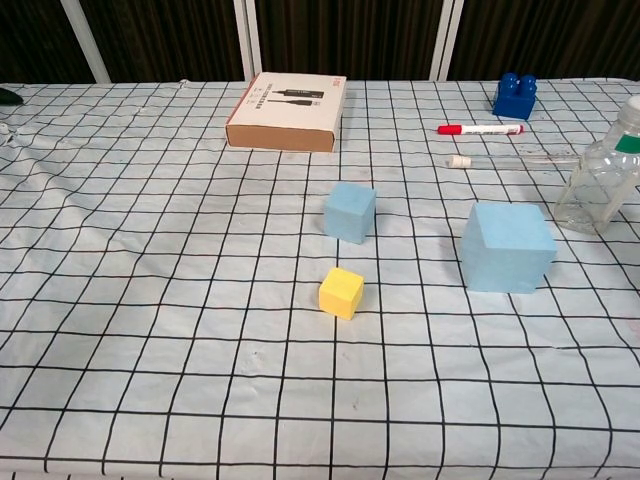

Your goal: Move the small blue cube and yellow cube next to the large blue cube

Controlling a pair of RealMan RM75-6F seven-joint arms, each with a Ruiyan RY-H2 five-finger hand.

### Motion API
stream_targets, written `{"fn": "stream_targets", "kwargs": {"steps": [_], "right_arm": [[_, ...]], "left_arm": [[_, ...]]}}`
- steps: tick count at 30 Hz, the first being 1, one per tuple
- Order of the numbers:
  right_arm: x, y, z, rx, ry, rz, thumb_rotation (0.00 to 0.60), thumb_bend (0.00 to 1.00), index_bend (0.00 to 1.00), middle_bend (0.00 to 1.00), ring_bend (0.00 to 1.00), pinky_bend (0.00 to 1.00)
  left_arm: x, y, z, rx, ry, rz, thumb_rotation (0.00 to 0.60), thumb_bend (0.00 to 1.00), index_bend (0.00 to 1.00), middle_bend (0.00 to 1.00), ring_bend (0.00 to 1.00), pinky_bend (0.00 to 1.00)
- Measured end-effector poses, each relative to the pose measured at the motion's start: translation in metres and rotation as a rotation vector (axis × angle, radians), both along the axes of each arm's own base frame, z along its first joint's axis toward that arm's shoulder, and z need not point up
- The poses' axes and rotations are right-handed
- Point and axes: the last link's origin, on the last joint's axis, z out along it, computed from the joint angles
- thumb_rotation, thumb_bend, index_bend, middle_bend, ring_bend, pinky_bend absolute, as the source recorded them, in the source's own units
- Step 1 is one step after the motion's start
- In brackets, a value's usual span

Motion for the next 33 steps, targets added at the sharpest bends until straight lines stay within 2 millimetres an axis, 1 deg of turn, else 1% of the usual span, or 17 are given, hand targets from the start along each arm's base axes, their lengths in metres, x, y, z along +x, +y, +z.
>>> {"fn": "stream_targets", "kwargs": {"steps": [4, 7, 10, 13, 14, 17, 19, 22, 28, 31, 33], "right_arm": [[0.007, 0.004, 0.003, 0.008, 0.0, 0.002, 0.6, 0.29, 0.22, 0.08, 0.06, 0.2], [0.015, 0.006, 0.005, 0.018, 0.0, 0.006, 0.6, 0.28, 0.2, 0.08, 0.06, 0.19], [0.023, 0.007, 0.005, 0.042, 0.001, 0.014, 0.6, 0.28, 0.19, 0.08, 0.06, 0.17], [0.038, 0.005, 0.003, 0.067, -0.008, 0.034, 0.6, 0.27, 0.19, 0.07, 0.05, 0.15], [0.045, 0.004, 0.002, 0.076, -0.015, 0.044, 0.6, 0.27, 0.18, 0.07, 0.05, 0.15], [0.065, 0.0, -0.004, 0.106, -0.032, 0.063, 0.6, 0.26, 0.15, 0.07, 0.05, 0.15], [0.077, -0.005, -0.008, 0.131, -0.03, 0.068, 0.6, 0.25, 0.12, 0.08, 0.05, 0.15], [0.091, -0.014, -0.016, 0.173, -0.007, 0.063, 0.6, 0.25, 0.11, 0.08, 0.05, 0.15], [0.116, -0.04, -0.033, 0.233, -0.038, 0.0, 0.6, 0.24, 0.11, 0.1, 0.0, 0.15], [0.13, -0.056, -0.046, 0.26, -0.069, -0.05, 0.6, 0.24, 0.11, 0.12, 0.0, 0.15], [0.142, -0.066, -0.059, 0.284, -0.079, -0.077, 0.6, 0.24, 0.1, 0.13, 0.0, 0.15]], "left_arm": [[-0.007, -0.011, 0.003, 0.024, 0.029, 0.02, 0.6, 0.11, 0.17, 0.09, 0.0, 0.0], [-0.013, -0.024, 0.007, 0.036, 0.045, 0.048, 0.6, 0.11, 0.16, 0.08, 0.0, 0.0], [-0.023, -0.04, 0.01, 0.045, 0.083, 0.093, 0.6, 0.11, 0.16, 0.08, 0.0, 0.0], [-0.034, -0.065, 0.012, 0.058, 0.101, 0.165, 0.6, 0.11, 0.16, 0.08, 0.0, 0.0], [-0.039, -0.076, 0.013, 0.071, 0.102, 0.195, 0.6, 0.11, 0.16, 0.08, 0.0, 0.0], [-0.055, -0.1, 0.014, 0.114, 0.098, 0.269, 0.6, 0.11, 0.16, 0.08, 0.0, 0.0], [-0.064, -0.109, 0.012, 0.132, 0.107, 0.299, 0.6, 0.11, 0.16, 0.08, 0.0, 0.0], [-0.077, -0.118, 0.005, 0.122, 0.129, 0.331, 0.6, 0.11, 0.16, 0.08, 0.0, 0.0], [-0.079, -0.119, 0.005, 0.127, 0.116, 0.306, 0.6, 0.11, 0.16, 0.08, 0.0, 0.0], [-0.084, -0.117, 0.008, 0.146, 0.109, 0.309, 0.6, 0.11, 0.16, 0.08, 0.0, 0.0], [-0.085, -0.115, 0.009, 0.161, 0.111, 0.317, 0.6, 0.11, 0.16, 0.08, 0.0, 0.0]]}}
